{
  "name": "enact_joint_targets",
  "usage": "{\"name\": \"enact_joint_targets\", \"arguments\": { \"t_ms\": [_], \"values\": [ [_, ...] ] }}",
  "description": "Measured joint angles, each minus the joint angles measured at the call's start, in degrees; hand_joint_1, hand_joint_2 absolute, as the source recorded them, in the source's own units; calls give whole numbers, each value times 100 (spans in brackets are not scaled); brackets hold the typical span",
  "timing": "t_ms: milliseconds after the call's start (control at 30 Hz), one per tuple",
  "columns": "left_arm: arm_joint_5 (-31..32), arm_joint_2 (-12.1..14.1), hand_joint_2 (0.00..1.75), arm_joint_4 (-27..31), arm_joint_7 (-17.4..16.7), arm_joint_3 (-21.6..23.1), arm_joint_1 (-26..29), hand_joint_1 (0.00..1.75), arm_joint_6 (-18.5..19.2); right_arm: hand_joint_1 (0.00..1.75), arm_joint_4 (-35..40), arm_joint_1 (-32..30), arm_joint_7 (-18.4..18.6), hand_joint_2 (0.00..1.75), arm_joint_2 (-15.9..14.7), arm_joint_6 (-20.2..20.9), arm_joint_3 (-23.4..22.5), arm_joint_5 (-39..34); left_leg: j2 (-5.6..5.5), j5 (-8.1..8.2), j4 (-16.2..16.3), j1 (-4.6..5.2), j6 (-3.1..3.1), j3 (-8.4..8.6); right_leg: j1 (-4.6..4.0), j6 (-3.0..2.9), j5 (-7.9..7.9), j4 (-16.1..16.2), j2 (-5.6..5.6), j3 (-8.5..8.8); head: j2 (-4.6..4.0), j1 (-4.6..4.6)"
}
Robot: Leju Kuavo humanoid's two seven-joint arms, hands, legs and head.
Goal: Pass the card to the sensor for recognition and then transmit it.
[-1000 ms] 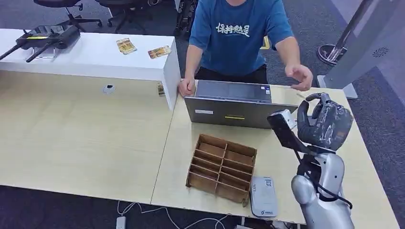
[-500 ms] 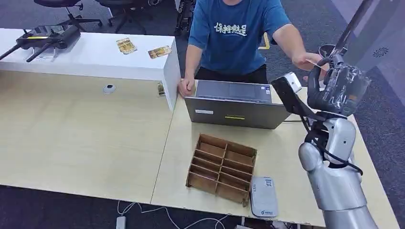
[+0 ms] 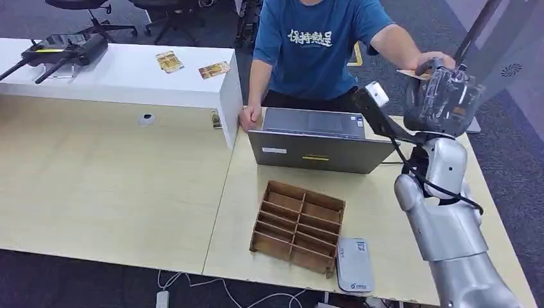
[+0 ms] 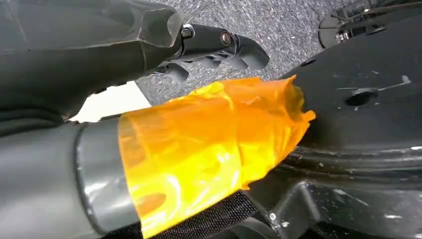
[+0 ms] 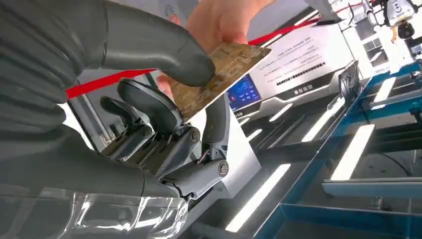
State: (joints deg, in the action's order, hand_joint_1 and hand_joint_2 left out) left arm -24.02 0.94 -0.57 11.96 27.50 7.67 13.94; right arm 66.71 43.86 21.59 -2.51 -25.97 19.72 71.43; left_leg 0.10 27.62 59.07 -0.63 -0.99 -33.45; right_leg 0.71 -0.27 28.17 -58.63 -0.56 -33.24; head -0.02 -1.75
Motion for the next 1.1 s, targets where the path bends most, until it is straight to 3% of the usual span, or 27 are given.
{"name": "enact_joint_targets", "arguments": {
  "t_ms": [133,167,200,767,900,1033,1100],
  "values": [
    [13,0,0,0,-11,0,-2,0,-15,175,-74,-1,50,175,18,20,22,66,0,0,0,0,0,0,0,0,0,0,0,0,0,0],
    [13,0,0,0,-33,0,-2,0,-26,122,-79,-6,70,175,26,37,33,92,0,0,0,0,0,0,0,0,0,0,0,-1,0,0],
    [15,0,0,0,-37,0,-1,0,-31,0,-89,-7,70,175,24,31,35,92,0,0,0,0,0,0,0,0,0,0,0,-1,0,0],
    [118,-11,0,0,-17,0,-6,0,-72,0,51,-244,-72,175,57,-416,44,317,0,0,0,0,0,2,0,0,0,1,0,-1,0,0],
    [125,-11,0,0,0,0,12,0,-81,0,332,-623,-524,175,57,-1110,-35,88,-1,0,0,0,0,1,0,0,1,1,0,-2,0,-2],
    [127,-9,0,0,4,0,18,0,-81,0,494,-870,-664,175,57,-1242,-109,39,1,1,0,0,0,2,0,0,1,1,3,-3,0,0],
    [129,-11,0,0,13,0,21,0,-85,0,696,-1056,-1118,175,77,-1312,-204,-233,-3,1,0,-1,0,1,0,0,1,2,-5,0,0,2]
  ]
}}
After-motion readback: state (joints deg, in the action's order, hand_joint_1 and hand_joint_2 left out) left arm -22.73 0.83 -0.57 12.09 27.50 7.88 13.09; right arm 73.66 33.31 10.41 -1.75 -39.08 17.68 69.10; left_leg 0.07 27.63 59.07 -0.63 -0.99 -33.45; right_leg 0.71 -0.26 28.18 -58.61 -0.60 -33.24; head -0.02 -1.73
